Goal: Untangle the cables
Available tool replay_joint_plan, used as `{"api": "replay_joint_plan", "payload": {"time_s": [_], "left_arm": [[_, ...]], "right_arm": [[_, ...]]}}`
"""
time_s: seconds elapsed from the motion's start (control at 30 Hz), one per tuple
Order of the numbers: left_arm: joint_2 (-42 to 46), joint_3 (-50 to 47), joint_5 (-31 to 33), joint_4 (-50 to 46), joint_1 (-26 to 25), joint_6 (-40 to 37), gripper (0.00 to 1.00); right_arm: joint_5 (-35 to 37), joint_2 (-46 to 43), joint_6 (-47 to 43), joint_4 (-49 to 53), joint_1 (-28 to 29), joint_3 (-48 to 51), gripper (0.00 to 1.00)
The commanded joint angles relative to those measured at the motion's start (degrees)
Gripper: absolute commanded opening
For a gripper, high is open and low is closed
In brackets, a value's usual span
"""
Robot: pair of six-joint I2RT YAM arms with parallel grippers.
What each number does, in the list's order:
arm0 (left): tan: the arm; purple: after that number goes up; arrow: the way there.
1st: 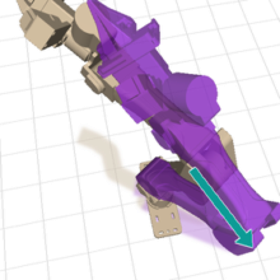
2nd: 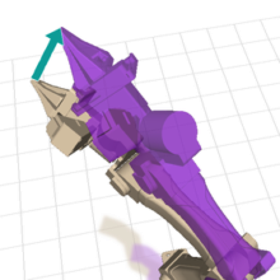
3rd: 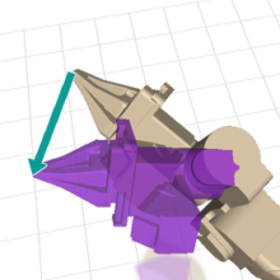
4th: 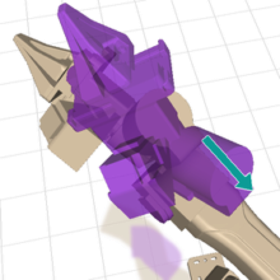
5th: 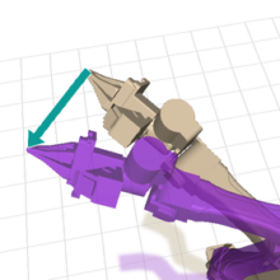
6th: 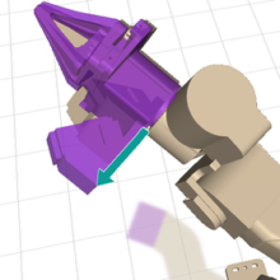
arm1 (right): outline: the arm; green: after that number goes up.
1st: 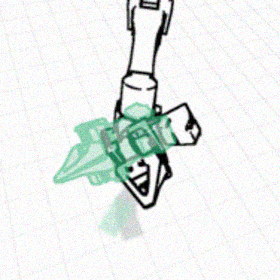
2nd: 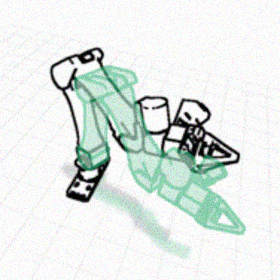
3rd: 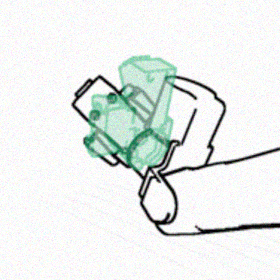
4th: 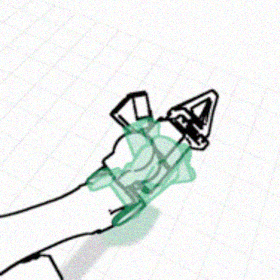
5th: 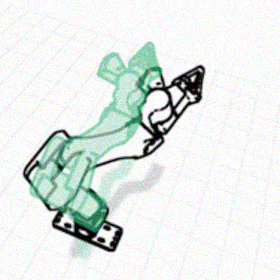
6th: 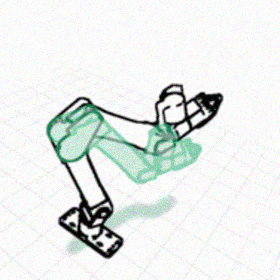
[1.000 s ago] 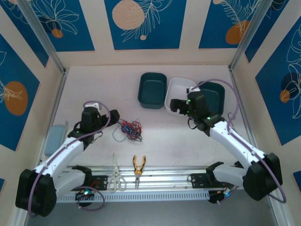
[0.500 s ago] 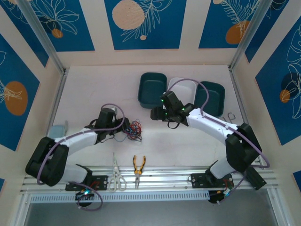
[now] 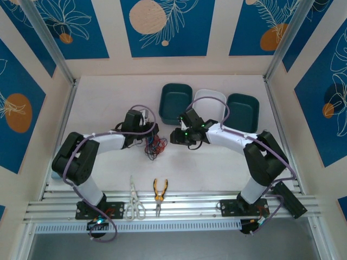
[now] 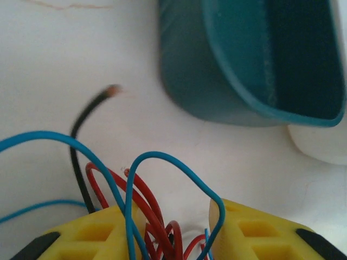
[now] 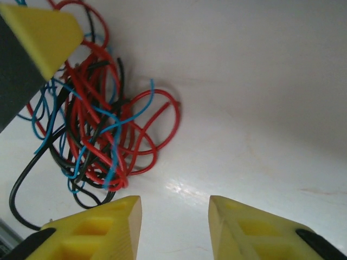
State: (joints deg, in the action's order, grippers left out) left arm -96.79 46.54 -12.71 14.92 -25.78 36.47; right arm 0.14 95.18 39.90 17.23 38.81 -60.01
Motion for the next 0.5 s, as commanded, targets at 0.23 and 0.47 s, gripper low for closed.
{"api": "replay_joint_plan", "payload": {"time_s": [0.23,0.47], "left_arm": [[6.27,0.38,5.52,-9.11,-0.25,-1.47,0.50],[11.53,-3.01,6.54,-12.81,-0.27,1.10,0.49]], "right_arm": [[-3.68,3.54,-1.20,-2.51,4.06,-2.28,0.31],[-3.26,5.88,-2.04,-2.26,4.85,-3.51,0.29]]}}
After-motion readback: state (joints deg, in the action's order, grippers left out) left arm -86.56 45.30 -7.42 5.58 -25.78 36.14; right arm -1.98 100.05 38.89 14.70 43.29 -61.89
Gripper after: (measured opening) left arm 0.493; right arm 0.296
